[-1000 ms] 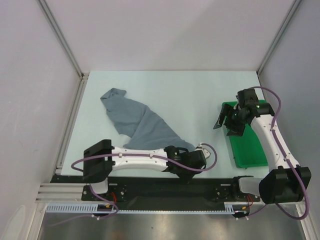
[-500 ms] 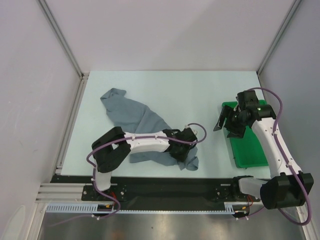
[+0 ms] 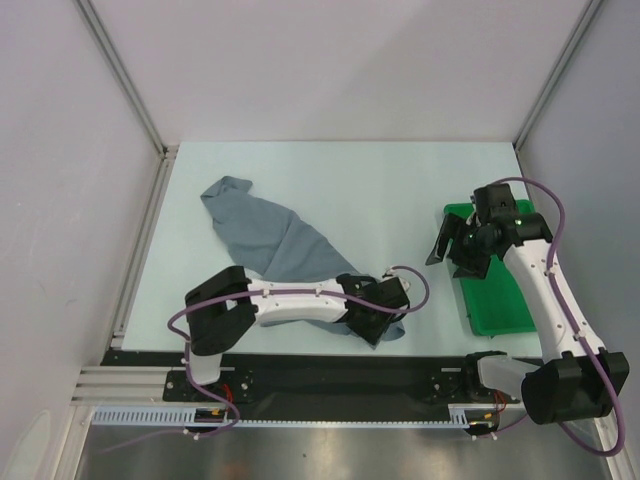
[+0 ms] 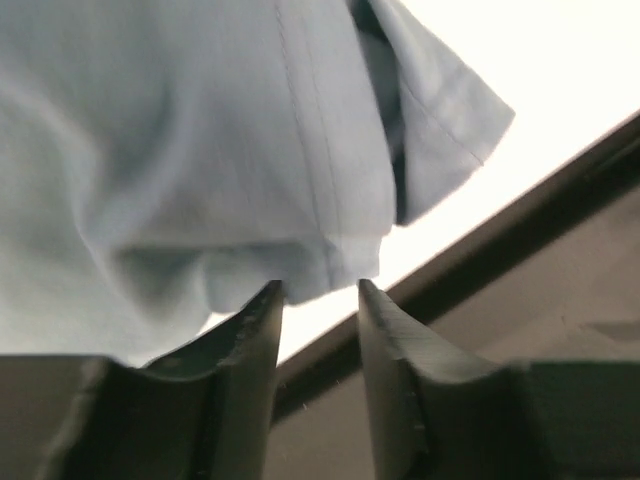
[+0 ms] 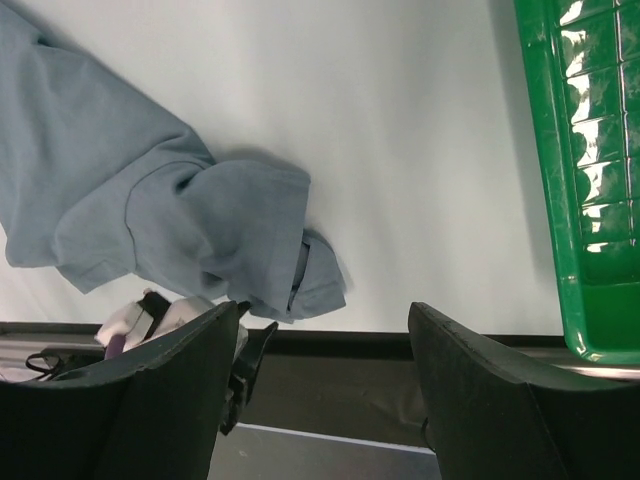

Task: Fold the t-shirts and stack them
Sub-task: Flatten the tshirt out

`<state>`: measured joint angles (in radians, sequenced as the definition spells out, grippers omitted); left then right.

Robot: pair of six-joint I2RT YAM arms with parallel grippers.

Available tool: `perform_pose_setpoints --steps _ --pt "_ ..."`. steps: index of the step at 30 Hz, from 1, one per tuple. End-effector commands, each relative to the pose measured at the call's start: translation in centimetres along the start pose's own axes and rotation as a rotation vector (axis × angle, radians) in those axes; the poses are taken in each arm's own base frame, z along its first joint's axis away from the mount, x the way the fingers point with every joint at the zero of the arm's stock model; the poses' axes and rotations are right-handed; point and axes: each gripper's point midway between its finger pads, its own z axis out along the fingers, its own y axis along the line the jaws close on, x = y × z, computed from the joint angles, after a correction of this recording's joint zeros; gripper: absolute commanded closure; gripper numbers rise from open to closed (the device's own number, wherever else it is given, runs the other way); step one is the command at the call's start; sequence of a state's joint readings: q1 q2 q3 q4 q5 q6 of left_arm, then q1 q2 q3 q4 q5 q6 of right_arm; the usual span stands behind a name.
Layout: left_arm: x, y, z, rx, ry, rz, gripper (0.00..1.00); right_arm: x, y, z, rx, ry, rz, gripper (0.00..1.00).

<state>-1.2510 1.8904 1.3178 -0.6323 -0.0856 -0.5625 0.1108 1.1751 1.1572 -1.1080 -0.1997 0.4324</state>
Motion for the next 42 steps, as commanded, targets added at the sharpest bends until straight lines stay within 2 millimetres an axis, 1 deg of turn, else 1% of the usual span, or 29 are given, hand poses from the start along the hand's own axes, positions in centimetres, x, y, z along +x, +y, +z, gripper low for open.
perform_pose_setpoints --steps 1,3,4,7,9,11,13,15,16,21,23,25,26,33,36,37,39,40,41,42 --pt "-1.7 0.2 -2.7 -0.014 -0.074 -0.052 0.62 0.2 0.4 -0.2 -0.027 -0.011 -0.025 0.25" --pt "-1.6 0.1 -2.6 -0.021 -0.076 -0.049 0.65 0.5 0.4 0.0 -0.029 0.000 -0.026 0.25" --pt "-1.4 -0.2 -2.5 -0.015 -0.071 -0.039 0.66 0.5 0.4 0.1 -0.030 0.003 -0.027 0.25" --pt "-1.6 -1.4 -2.6 -0.020 -0.084 -0.009 0.66 0.8 0.4 0.2 -0.033 0.009 -0.032 0.25" --pt "-1.9 -2.2 -2.2 -0.007 -0.083 0.005 0.66 1.0 0.3 0.3 -0.030 0.014 -0.035 0.25" --pt "-1.6 -2.9 -1.7 0.018 -0.057 0.004 0.72 1.0 0.3 0.3 -0.029 0.016 -0.034 0.25" --pt "-1.6 -3.4 -1.5 0.027 -0.063 0.016 0.74 1.1 0.3 0.3 -0.027 0.018 -0.032 0.25" --pt "-1.6 -3.5 -1.2 0.027 -0.060 0.017 0.74 1.1 0.3 0.3 -0.026 0.017 -0.035 0.25" --pt "-1.5 -3.4 -1.0 0.023 -0.053 0.013 0.71 1.1 0.3 0.3 -0.027 0.015 -0.036 0.25" --pt "-0.2 -3.2 0.3 0.016 0.000 0.014 0.68 1.2 0.1 0.2 -0.018 0.012 -0.036 0.25" --pt "0.2 -3.0 0.7 0.006 0.015 0.014 0.64 1.3 0.1 0.2 -0.018 0.012 -0.037 0.24" --pt "0.5 -3.2 0.9 0.022 0.023 0.008 0.60 1.3 0.0 0.2 -0.018 0.012 -0.035 0.24" --pt "1.0 -3.0 1.2 0.021 0.032 0.002 0.59 1.2 0.0 0.2 -0.018 0.008 -0.035 0.24" --pt "1.8 -2.7 2.1 0.024 0.054 0.017 0.56 1.3 -0.2 0.0 -0.014 0.006 -0.032 0.24" --pt "2.4 -2.3 2.7 0.014 0.064 0.020 0.63 1.4 -0.4 0.0 -0.005 0.005 -0.027 0.24" --pt "2.6 -2.1 2.8 0.008 0.067 0.024 0.69 1.5 -0.6 0.1 -0.002 0.008 -0.023 0.24" --pt "3.4 -1.4 3.4 -0.003 0.079 0.022 0.76 1.4 -0.7 0.1 0.002 0.004 -0.024 0.24" --pt "3.6 -1.1 3.5 -0.007 0.081 0.020 0.84 1.5 -0.7 0.1 0.003 0.005 -0.022 0.24" --pt "4.1 -0.7 3.6 -0.018 0.089 0.017 0.86 1.4 -0.7 0.0 0.004 0.004 -0.021 0.24" --pt "4.0 -0.6 3.6 -0.017 0.080 0.015 0.88 1.4 -0.7 0.0 0.005 0.002 -0.023 0.24"
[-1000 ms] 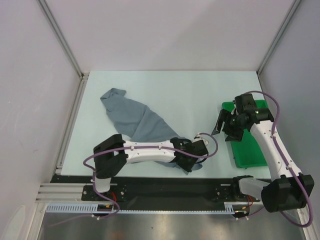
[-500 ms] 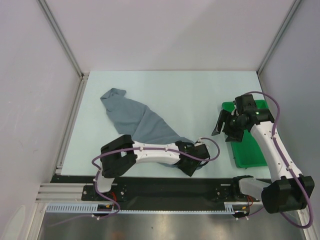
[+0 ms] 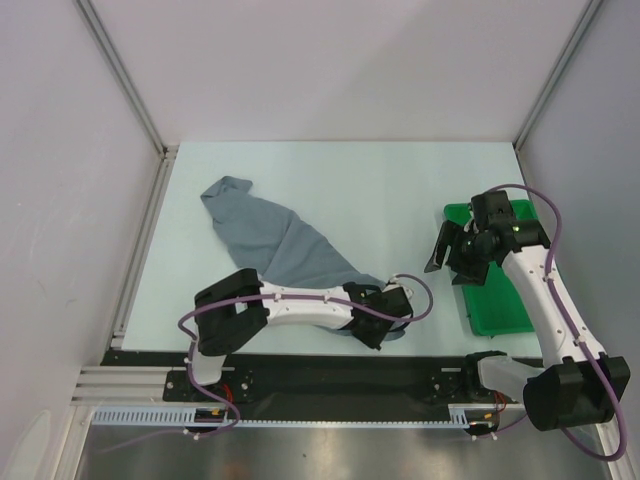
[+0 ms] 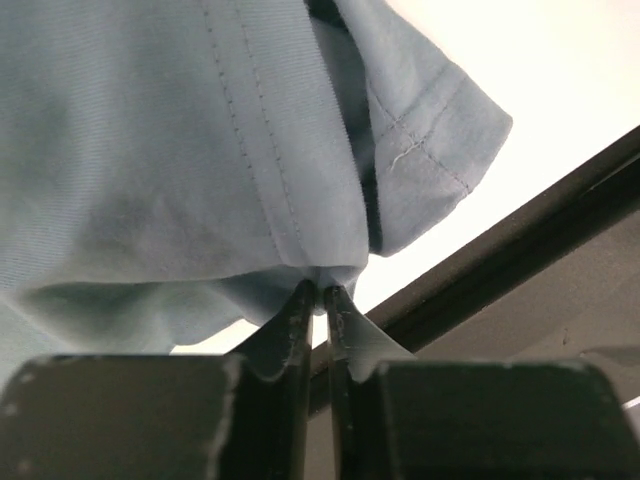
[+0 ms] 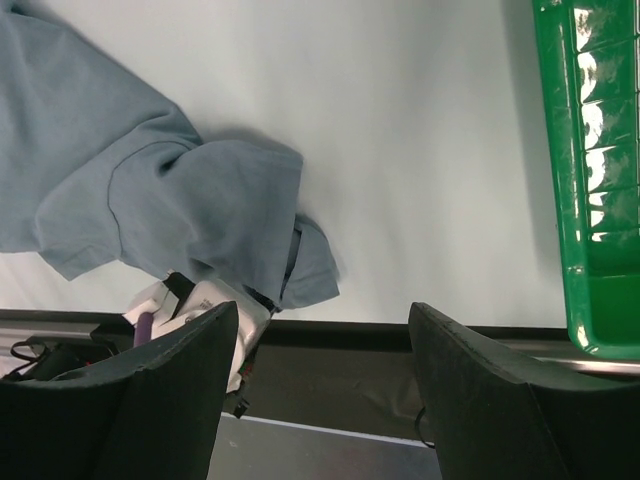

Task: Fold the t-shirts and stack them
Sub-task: Flatten the tshirt out

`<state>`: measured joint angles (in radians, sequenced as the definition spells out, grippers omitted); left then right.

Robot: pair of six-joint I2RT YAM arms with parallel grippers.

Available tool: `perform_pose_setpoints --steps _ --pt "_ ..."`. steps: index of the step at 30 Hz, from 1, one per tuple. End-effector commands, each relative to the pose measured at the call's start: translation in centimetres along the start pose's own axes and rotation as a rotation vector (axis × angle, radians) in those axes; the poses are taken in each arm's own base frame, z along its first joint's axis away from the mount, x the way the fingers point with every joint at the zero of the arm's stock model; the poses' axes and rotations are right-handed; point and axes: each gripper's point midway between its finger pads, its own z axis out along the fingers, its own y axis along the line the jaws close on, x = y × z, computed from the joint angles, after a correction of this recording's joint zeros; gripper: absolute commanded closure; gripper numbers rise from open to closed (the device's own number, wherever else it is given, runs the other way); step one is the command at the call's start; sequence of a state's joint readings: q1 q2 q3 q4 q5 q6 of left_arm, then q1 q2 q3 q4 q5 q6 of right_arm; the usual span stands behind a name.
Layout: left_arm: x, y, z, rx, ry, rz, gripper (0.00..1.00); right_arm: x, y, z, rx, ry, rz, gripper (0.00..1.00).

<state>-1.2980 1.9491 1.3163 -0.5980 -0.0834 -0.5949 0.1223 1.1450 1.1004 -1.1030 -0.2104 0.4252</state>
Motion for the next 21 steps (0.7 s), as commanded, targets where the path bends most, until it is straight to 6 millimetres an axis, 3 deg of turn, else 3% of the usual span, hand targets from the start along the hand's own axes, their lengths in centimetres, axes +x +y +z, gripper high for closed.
perform_pose_setpoints --steps 1,3,5,7,8,10,11,12,13,14,16,17,19,20,21 --pt "2.1 1.1 1.3 -0.019 0.038 0.000 0.91 -0.2 -0.3 -0.5 0.011 -0.025 -0.008 0.24" --pt "1.7 1.7 0.7 -0.038 0.025 0.002 1.00 -0.3 -0.3 -0.5 0.009 -0.027 -0.016 0.24" --pt "0.1 1.6 -1.2 -0.032 -0.022 0.011 1.00 -0.6 -0.2 -0.4 0.011 -0.030 -0.022 0.24" --pt "-0.9 2.8 -2.9 -0.070 -0.042 0.018 1.00 -0.8 -0.1 -0.3 0.008 -0.031 -0.032 0.25" --pt "-2.8 2.5 -5.1 -0.053 -0.100 0.012 1.00 -0.7 0.1 -0.1 0.007 -0.019 -0.049 0.25" --pt "-4.3 4.4 -8.2 -0.103 -0.138 0.008 1.00 -0.9 0.8 0.0 -0.017 -0.013 -0.066 0.25" --pt "-6.7 4.3 -11.5 -0.083 -0.219 -0.012 1.00 -0.8 1.1 0.3 -0.026 0.001 -0.081 0.25" --pt "-6.9 5.3 -13.3 -0.105 -0.222 -0.020 1.00 -1.0 1.6 0.2 -0.041 -0.001 -0.085 0.25" --pt "-8.1 6.7 -15.0 -0.120 -0.255 -0.044 1.00 -1.1 2.0 0.2 -0.060 0.003 -0.090 0.25" --pt "-10.4 7.0 -18.3 -0.117 -0.337 -0.066 1.00 -1.2 2.4 0.2 -0.077 0.003 -0.098 0.25" --pt "-11.8 9.7 -22.9 -0.156 -0.399 -0.097 1.00 -1.2 3.7 0.5 -0.130 0.020 -0.119 0.26" --pt "-13.8 10.3 -26.9 -0.157 -0.502 -0.117 1.00 -1.1 4.1 0.6 -0.147 0.029 -0.134 0.26" --pt "-14.6 12.5 -31.1 -0.208 -0.568 -0.124 1.00 -0.7 5.2 1.0 -0.174 0.064 -0.170 0.27" --pt "-16.1 13.2 -35.3 -0.211 -0.676 -0.154 1.00 -0.6 5.6 1.1 -0.180 0.070 -0.179 0.27" --pt "-16.0 13.8 -37.0 -0.219 -0.696 -0.153 1.00 -0.6 5.9 1.1 -0.189 0.069 -0.190 0.27"
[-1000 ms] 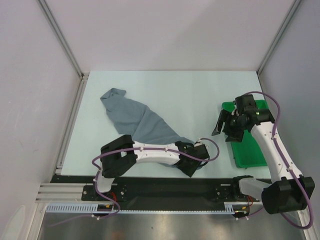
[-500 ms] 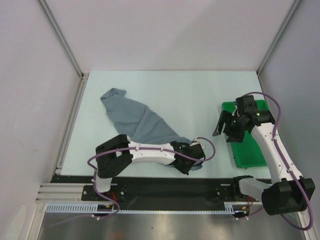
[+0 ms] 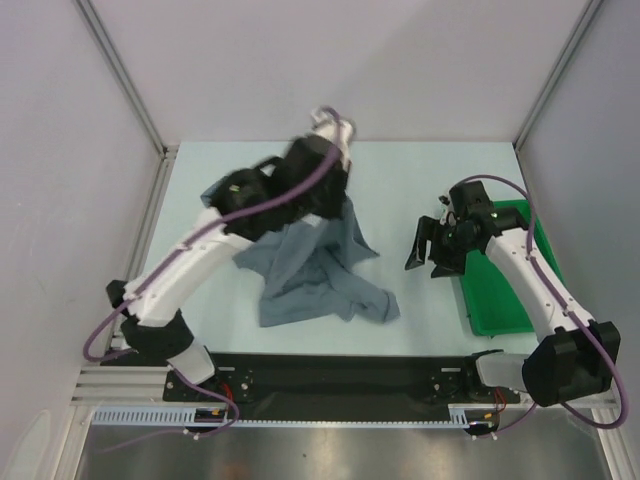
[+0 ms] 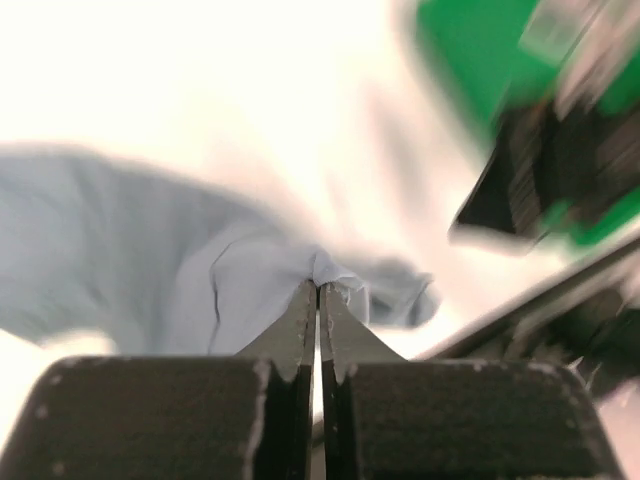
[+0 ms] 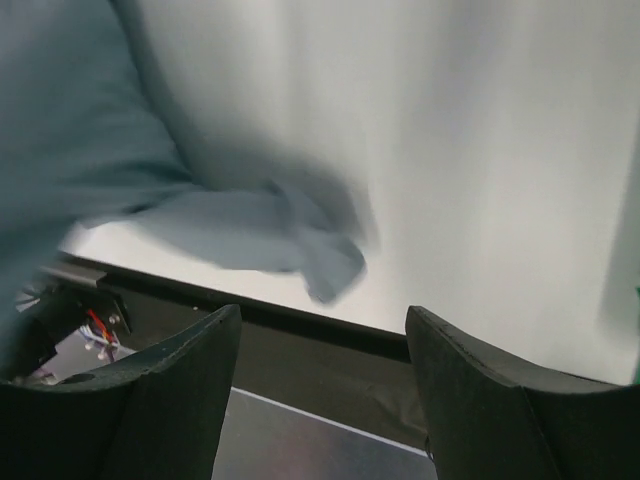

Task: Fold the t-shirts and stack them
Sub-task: Flatten the tshirt out

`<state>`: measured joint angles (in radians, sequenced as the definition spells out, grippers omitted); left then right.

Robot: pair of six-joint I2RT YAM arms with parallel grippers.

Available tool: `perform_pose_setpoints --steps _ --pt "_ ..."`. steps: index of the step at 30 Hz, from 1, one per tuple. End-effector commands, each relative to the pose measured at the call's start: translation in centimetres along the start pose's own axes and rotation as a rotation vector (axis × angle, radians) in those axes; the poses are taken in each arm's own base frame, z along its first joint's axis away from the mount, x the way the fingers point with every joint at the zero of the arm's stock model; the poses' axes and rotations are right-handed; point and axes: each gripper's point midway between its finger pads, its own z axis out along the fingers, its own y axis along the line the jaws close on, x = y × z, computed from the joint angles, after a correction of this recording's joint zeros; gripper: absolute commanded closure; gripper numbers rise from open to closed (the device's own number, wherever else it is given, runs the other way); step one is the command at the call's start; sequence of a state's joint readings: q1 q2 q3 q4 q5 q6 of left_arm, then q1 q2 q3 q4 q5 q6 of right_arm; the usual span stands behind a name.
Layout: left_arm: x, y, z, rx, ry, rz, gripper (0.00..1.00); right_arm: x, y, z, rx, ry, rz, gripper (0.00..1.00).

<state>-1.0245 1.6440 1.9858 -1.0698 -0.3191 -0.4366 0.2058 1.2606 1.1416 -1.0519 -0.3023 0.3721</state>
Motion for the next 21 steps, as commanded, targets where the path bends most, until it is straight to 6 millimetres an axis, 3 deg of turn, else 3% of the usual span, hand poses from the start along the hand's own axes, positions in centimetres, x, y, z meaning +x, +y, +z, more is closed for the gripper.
perform_pose_setpoints --steps 1,2,6,7,11,17,18,21 --pt "-5.8 5.2 -8.1 -0.099 -0.169 0.044 1.00 -0.8 3.2 -0.3 -0.107 -0.016 -0.091 0.27" --pt "-8.1 5.5 -10.6 -0.079 -0.255 0.024 0.99 -0.7 3.6 -0.2 -0.122 -0.015 -0.100 0.27" --pt "-11.7 6.7 -14.9 -0.072 -0.421 0.013 1.00 0.3 5.0 0.8 -0.171 0.010 -0.115 0.24" --pt "-12.1 7.4 -16.6 -0.072 -0.466 0.000 1.00 1.0 5.5 1.3 -0.179 0.036 -0.122 0.23" --pt "-13.6 8.0 -20.2 -0.036 -0.599 -0.012 1.00 2.2 6.8 2.8 -0.204 0.076 -0.128 0.18" --pt "-15.0 8.6 -24.4 -0.003 -0.721 -0.010 1.00 -0.6 13.0 3.8 -0.442 0.005 -0.149 0.02" --pt "-15.0 8.7 -25.2 0.004 -0.741 -0.014 1.00 -1.9 14.9 4.2 -0.519 -0.037 -0.187 0.00" --pt "-14.7 8.7 -25.4 0.015 -0.739 -0.012 1.00 -2.6 19.3 4.3 -0.721 -0.027 -0.235 0.01"
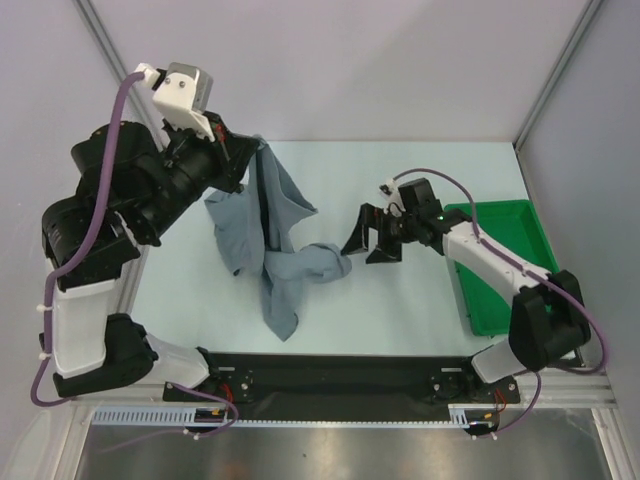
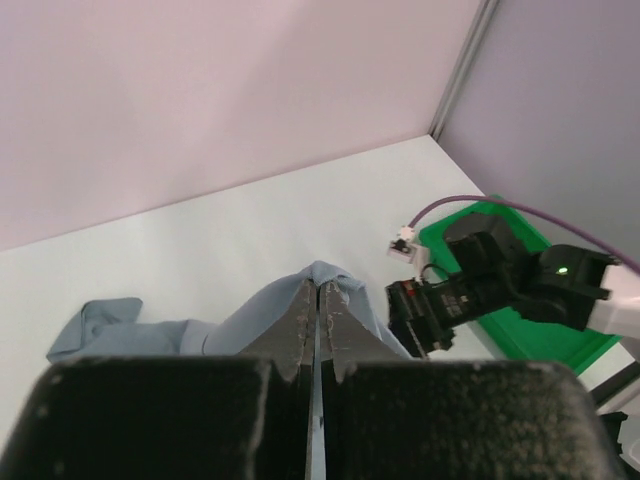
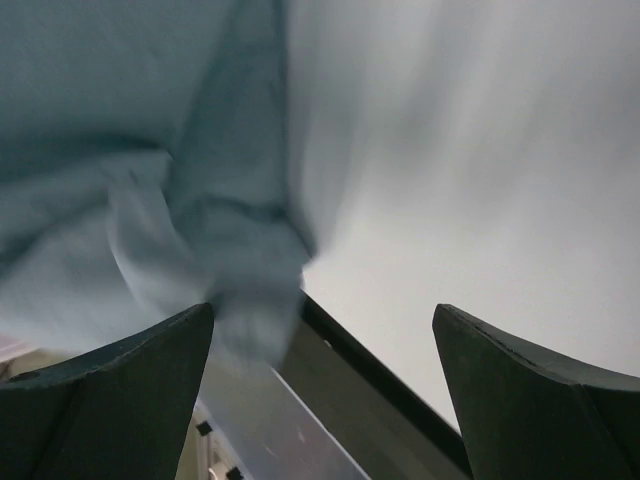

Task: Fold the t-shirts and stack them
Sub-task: Flatten the tshirt out

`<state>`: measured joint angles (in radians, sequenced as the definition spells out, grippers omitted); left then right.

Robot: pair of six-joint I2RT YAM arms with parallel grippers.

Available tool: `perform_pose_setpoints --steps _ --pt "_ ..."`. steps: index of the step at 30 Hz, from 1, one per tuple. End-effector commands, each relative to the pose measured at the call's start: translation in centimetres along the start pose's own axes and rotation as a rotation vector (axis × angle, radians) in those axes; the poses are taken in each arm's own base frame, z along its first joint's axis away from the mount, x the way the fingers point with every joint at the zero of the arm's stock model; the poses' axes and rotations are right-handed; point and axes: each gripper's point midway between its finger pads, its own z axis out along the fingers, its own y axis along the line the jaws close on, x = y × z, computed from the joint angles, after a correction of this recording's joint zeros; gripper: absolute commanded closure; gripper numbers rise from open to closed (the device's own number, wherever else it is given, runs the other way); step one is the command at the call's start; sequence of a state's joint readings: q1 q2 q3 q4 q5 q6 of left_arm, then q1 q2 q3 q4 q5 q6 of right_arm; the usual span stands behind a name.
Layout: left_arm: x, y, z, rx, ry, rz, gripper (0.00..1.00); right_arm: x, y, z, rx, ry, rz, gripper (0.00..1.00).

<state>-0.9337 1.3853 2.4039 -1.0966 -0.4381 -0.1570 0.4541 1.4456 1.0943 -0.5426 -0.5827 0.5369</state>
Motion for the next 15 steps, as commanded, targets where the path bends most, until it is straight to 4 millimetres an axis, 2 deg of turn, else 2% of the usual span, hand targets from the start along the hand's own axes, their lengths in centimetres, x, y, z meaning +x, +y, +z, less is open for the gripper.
perform_pose_setpoints --steps 1,3,4,6,7,10,11,15 --pt "-3.1 0.2 -1.6 0.032 -0.115 -0.020 1.00 -4.0 6.7 1.7 -0.311 -0.084 -0.093 0.00" --pt "-3.1 0.3 -1.8 0.035 -0.113 -0.021 1.00 -4.9 7.3 2.7 -0.344 -0.094 -0.071 0.00" --pt "-3.2 0.3 -2.0 0.034 -0.119 -0.023 1.00 -4.8 6.9 3.4 -0.332 -0.079 -0.057 0.00" --pt "-3.5 0.4 -2.3 0.037 -0.130 -0.027 1.00 -4.8 7.9 3.4 -0.368 -0.078 -0.067 0.00" --pt "-3.6 0.4 -2.4 0.037 -0.134 -0.028 1.00 -4.1 8.5 3.1 -0.393 -0.047 -0.045 0.01" --pt "-3.5 0.7 -2.5 0.029 -0.134 -0.019 1.00 -3.1 10.1 1.3 -0.462 -0.045 -0.055 0.00" --pt "-3.4 0.7 -2.5 0.026 -0.133 -0.016 1.00 -2.7 11.0 -0.1 -0.493 -0.060 -0.081 0.00" --pt "-3.6 0.8 -2.3 0.018 -0.141 -0.001 0.99 1.3 11.0 -1.8 -0.533 0.013 -0.096 0.00"
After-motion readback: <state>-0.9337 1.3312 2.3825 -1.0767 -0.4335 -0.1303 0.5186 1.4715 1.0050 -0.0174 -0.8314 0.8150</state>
